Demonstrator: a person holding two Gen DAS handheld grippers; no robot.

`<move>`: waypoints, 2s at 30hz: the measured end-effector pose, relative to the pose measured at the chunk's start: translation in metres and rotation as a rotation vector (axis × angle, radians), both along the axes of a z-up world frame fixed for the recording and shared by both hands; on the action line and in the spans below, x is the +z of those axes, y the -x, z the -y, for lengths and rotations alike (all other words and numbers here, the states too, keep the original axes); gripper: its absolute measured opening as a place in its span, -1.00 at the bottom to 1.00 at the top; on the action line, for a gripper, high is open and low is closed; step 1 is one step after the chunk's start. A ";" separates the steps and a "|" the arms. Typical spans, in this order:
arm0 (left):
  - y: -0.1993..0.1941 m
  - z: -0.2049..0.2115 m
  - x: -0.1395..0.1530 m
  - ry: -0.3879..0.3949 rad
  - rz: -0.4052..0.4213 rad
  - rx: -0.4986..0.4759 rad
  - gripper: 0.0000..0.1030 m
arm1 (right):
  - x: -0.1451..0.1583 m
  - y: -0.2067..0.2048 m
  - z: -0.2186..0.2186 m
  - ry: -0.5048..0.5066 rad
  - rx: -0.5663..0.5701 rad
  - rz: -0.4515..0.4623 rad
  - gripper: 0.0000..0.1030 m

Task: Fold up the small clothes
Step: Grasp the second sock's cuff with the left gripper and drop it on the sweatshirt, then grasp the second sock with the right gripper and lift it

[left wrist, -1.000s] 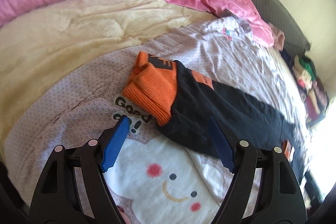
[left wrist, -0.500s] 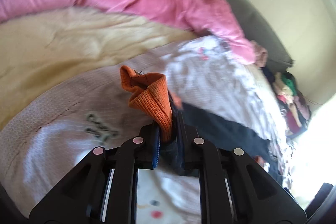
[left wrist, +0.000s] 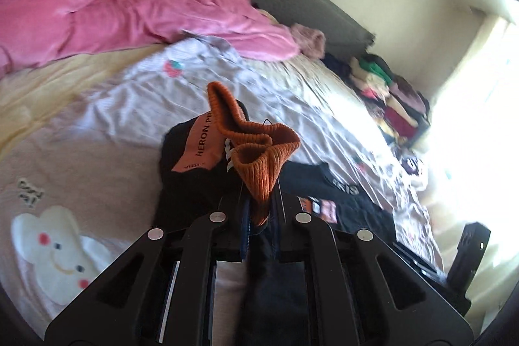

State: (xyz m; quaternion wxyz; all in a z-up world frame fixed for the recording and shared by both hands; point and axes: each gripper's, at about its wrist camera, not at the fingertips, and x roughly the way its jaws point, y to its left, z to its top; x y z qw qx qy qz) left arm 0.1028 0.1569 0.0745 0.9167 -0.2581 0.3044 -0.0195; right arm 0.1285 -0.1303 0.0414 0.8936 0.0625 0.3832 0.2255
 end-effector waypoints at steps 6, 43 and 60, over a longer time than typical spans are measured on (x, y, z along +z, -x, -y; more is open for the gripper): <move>-0.017 0.058 -0.012 -0.060 -0.039 -0.126 -0.92 | 0.001 -0.002 0.038 -0.023 -0.074 0.002 0.66; -0.008 0.041 -0.044 -0.126 -0.163 -0.128 0.11 | -0.066 -0.004 -0.055 -0.044 0.139 -0.230 0.14; -0.008 0.028 -0.048 -0.092 -0.168 -0.110 0.11 | -0.010 -0.003 -0.044 -0.114 0.180 -0.037 -0.91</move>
